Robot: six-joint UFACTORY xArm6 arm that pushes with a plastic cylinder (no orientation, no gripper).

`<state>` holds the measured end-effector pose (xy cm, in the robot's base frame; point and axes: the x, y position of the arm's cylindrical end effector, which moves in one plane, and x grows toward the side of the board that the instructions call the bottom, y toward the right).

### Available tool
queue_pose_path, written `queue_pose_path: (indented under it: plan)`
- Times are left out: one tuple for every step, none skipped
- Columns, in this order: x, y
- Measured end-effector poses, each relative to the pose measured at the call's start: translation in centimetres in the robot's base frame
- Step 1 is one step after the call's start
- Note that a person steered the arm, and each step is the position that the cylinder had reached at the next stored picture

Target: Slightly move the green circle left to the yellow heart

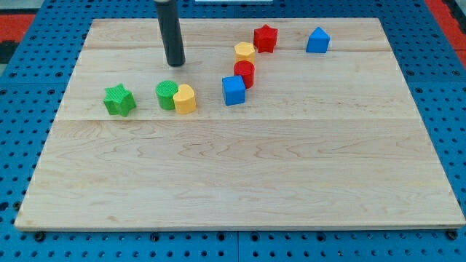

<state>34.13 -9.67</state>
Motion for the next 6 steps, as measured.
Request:
queue_pose_path:
  plan:
    - [4.4, -1.3]
    - [7.7, 3.4]
    - [9.0, 0.9]
    - [11.3, -0.4]
    - [15.2, -2.3]
    - [13.2, -8.1]
